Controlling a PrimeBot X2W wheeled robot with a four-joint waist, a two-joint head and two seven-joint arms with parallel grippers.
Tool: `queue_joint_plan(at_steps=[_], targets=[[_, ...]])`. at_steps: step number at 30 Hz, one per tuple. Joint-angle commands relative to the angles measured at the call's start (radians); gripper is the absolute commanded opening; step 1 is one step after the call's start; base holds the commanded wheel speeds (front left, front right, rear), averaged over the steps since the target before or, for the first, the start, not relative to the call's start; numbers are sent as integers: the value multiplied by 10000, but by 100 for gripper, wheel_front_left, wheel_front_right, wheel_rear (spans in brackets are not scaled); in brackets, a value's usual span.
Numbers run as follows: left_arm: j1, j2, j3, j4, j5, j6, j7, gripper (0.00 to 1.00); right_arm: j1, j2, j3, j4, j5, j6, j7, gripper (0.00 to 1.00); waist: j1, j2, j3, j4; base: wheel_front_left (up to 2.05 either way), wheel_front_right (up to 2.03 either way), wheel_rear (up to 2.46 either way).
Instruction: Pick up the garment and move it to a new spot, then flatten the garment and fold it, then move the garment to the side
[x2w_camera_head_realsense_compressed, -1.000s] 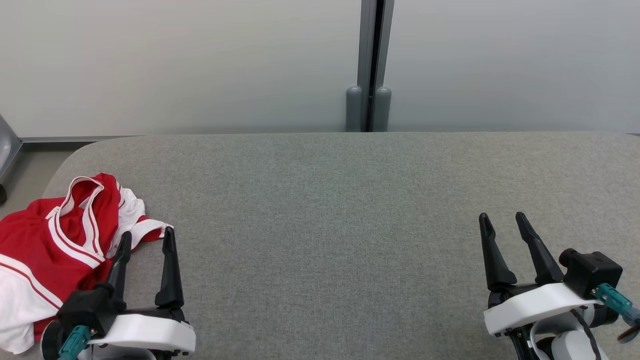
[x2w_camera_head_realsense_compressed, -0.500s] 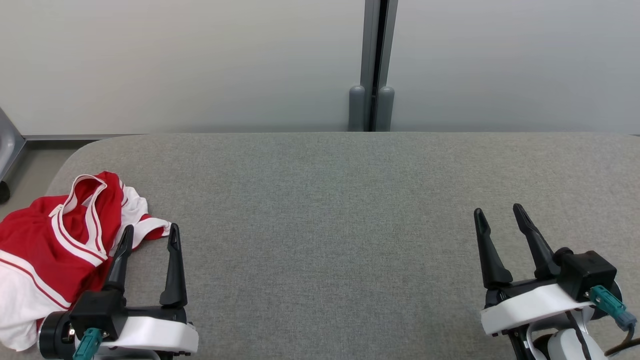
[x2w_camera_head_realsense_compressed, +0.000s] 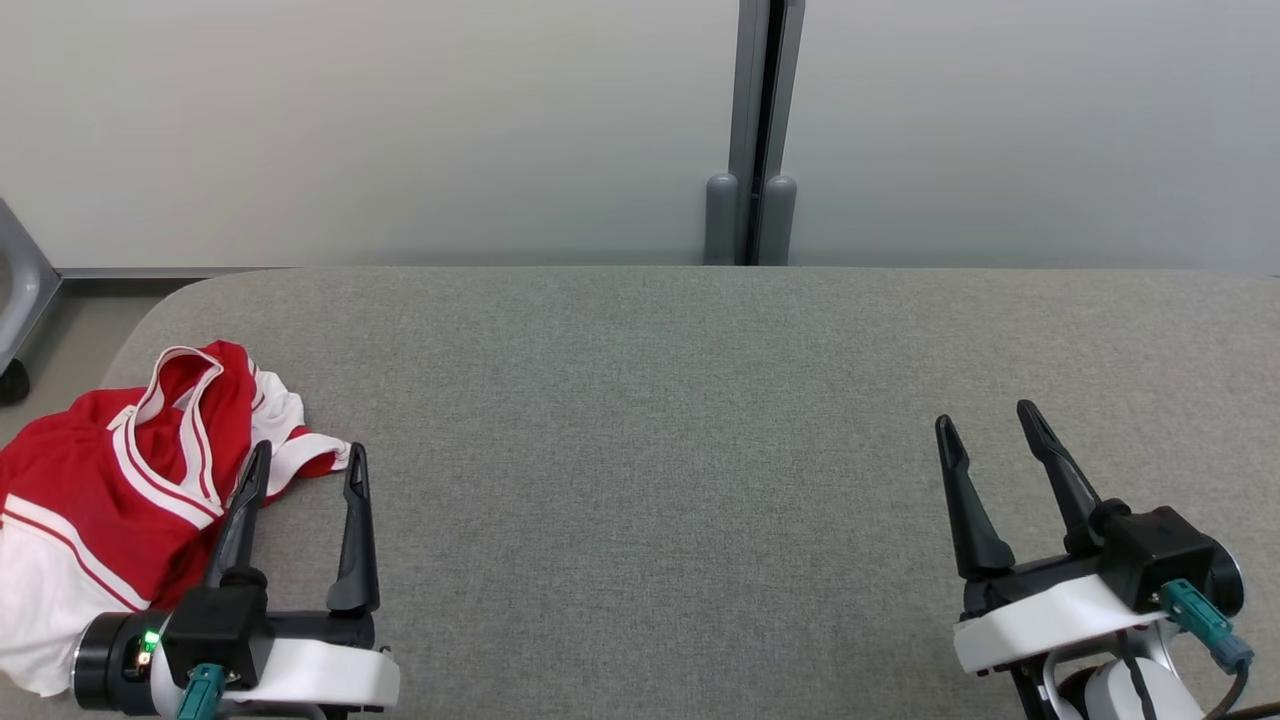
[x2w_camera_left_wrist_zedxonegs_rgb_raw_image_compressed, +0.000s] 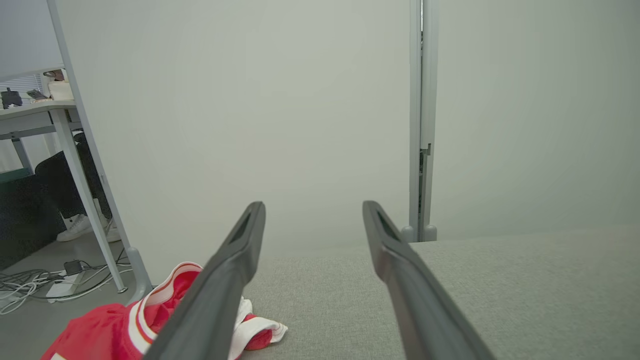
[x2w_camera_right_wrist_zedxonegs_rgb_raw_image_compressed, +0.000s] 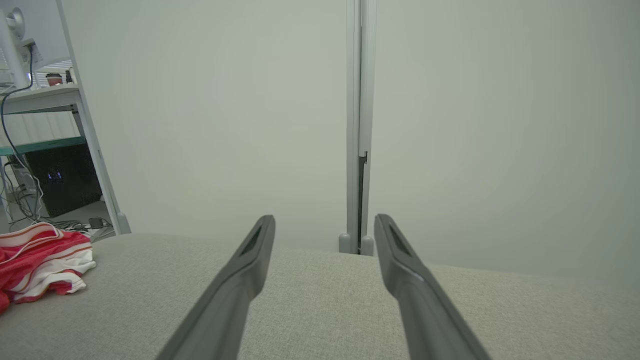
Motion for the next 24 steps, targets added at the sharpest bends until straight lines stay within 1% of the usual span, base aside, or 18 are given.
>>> queue_joint_plan(at_steps=[1,4,24], targets=[[91,35,16,-73,218,-1,-57,100,-66,-28,18,-51,-171,21,-89,100,0,0,-6,9,0,0,0],[114,19,27,-86,372,-10,-112,100,-65,-17,50,-60,-332,22,-162,100,0,0,-17,21,0,0,0],[90,-109,146,-51,326,-128,-92,100,-35,3,35,6,-131,22,-139,100,0,0,-13,22,0,0,0]])
